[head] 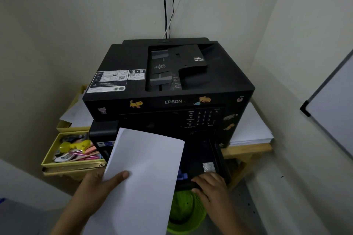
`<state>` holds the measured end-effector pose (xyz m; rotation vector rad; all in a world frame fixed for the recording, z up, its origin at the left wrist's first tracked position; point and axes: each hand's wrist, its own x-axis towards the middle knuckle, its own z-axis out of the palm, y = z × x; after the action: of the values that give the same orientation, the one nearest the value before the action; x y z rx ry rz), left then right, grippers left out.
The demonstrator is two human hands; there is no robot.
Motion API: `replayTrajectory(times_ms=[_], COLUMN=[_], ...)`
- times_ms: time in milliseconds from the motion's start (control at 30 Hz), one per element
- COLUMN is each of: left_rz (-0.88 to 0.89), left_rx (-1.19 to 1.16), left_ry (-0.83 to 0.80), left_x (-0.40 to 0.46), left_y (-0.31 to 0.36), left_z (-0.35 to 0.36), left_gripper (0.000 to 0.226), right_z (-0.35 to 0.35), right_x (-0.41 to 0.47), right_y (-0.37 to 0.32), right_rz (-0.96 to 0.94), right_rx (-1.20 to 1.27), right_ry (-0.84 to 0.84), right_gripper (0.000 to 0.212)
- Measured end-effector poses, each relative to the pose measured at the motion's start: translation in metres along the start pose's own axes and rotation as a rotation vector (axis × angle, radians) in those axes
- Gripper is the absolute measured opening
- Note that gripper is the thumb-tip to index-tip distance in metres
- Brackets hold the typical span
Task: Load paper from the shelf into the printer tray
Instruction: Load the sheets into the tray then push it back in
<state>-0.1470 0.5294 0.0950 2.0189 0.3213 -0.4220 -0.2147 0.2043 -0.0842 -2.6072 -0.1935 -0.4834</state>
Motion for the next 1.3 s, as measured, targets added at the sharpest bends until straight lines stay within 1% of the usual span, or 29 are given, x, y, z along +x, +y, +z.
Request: replayTrajectory(times_ms=[267, 400, 467, 533, 567, 633, 667, 700, 733, 800, 833, 867, 933, 967, 1000, 1067, 1100, 1133, 1200, 1300], left_rz=[-0.03, -0.064, -0.112, -0.16, -0.181, -0.226, -0.248, -0.267, -0.283, -0.308, -0.315, -0.318, -0.322, -0.323, -0.32, -0.308, -0.306, -0.305, -0.328, -0.327], left_rx=[-0.107, -0.223, -0.275, -0.336, -0.359, -0.405, -0.427, -0.446, -0.46, -0.485, -0.498, -0.507, -0.518, -0.522, -0.527, -0.513, -0.501, -0.494, -0.498, -0.492], left_ry=[-0.059, -0.065, -0.07, -0.095, -0.114, -0.155, -0.173, -0.188, -0.195, -0.201, -0.203, -0.206, -0.199, -0.193, -0.185, -0.147, -0.127, -0.12, -0.153, -0.193], left_x=[-0.003, -0.004, -0.001, 0.0, 0.001, 0.0, -0.001, -0.002, -0.002, -0.001, 0.0, 0.001, 0.001, 0.001, 0.001, 0.002, 0.003, 0.004, 0.006, 0.01], left_y=[0.0, -0.004, -0.008, -0.013, -0.014, -0.017, -0.017, -0.017, -0.018, -0.019, -0.021, -0.022, -0.024, -0.023, -0.022, -0.022, -0.023, -0.023, -0.023, -0.022], left_z=[0.012, 0.017, 0.02, 0.024, 0.026, 0.034, 0.039, 0.043, 0.047, 0.055, 0.057, 0.06, 0.064, 0.067, 0.07, 0.077, 0.08, 0.081, 0.083, 0.083], left_gripper=[0.023, 0.023, 0.027, 0.034, 0.036, 0.034, 0.031, 0.03, 0.031, 0.038, 0.041, 0.043, 0.04, 0.036, 0.032, 0.029, 0.03, 0.032, 0.035, 0.038], right_z=[-0.004, -0.011, -0.018, -0.032, -0.043, -0.059, -0.066, -0.073, -0.076, -0.079, -0.082, -0.084, -0.083, -0.078, -0.076, -0.063, -0.062, -0.06, -0.062, -0.06], right_x=[-0.024, -0.024, -0.022, -0.017, -0.012, -0.001, 0.005, 0.01, 0.012, 0.019, 0.024, 0.028, 0.033, 0.033, 0.033, 0.028, 0.029, 0.028, 0.028, 0.026], right_y=[0.001, -0.004, -0.011, -0.025, -0.036, -0.059, -0.068, -0.074, -0.075, -0.074, -0.075, -0.077, -0.08, -0.079, -0.079, -0.075, -0.076, -0.074, -0.07, -0.058], right_rz=[-0.045, 0.011, 0.089, 0.233, 0.342, 0.584, 0.722, 0.85, 0.921, 0.978, 1.013, 1.036, 1.063, 1.034, 1.01, 0.962, 0.938, 0.944, 1.003, 1.029], right_rx=[0.012, 0.031, 0.118, 0.237, 0.333, 0.569, 0.716, 0.838, 0.909, 0.941, 0.957, 0.979, 1.065, 1.073, 1.08, 1.052, 1.019, 1.009, 1.0, 0.975], right_ry=[0.017, 0.0, -0.001, -0.022, -0.052, -0.088, -0.091, -0.123, -0.151, -0.191, -0.19, -0.213, -0.242, -0.265, -0.301, -0.306, -0.311, -0.32, -0.326, -0.362], right_gripper=[0.027, 0.029, 0.036, 0.038, 0.035, 0.018, 0.026, 0.039, 0.05, 0.085, 0.095, 0.091, 0.054, 0.048, 0.052, 0.095, 0.108, 0.104, 0.074, 0.048])
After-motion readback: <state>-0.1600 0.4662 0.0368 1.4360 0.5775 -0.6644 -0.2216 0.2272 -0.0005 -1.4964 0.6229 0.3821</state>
